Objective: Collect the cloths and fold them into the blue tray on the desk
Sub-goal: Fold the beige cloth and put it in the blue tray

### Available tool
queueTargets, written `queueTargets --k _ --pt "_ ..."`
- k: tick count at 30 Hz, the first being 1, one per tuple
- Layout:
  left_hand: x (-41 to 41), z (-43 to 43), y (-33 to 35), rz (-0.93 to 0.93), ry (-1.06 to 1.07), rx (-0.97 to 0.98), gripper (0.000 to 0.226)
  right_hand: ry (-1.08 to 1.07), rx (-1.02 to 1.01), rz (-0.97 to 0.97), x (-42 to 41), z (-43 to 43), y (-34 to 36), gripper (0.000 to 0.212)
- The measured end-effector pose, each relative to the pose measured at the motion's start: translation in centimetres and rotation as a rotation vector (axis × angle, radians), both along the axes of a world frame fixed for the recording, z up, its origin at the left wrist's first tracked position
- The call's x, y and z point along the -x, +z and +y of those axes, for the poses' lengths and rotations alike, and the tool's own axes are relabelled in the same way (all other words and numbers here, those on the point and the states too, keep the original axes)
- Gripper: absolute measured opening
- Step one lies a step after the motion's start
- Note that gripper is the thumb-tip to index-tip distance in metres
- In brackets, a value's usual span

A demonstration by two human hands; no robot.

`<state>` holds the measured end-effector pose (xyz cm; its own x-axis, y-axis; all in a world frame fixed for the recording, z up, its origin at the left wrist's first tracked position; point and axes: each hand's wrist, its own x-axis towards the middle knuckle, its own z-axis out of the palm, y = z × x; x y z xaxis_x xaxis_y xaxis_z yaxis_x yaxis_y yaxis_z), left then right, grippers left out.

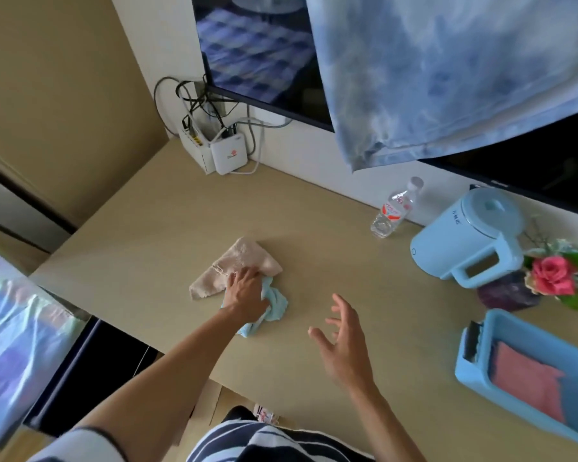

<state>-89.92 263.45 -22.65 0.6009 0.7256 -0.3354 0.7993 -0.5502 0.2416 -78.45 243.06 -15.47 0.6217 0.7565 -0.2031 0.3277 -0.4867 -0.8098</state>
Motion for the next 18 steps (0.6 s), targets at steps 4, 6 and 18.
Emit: queueTargets --k 4,6,18 --pt "0.6 1.4 0.9 -0.258 0.065 -0.120 0.036 -0.031 0.026 0.021 0.1 -0.3 0.0 0.074" --pt "0.4 2.0 2.5 -0.437 0.145 -0.128 0.022 -0.046 0.018 0.030 0.0 -0.3 0.0 0.074" --pt "-2.1 0.7 16.9 -0.970 0.132 0.161 0.021 -0.074 -0.214 0.093 0.1 2.2 3.5 0.076"
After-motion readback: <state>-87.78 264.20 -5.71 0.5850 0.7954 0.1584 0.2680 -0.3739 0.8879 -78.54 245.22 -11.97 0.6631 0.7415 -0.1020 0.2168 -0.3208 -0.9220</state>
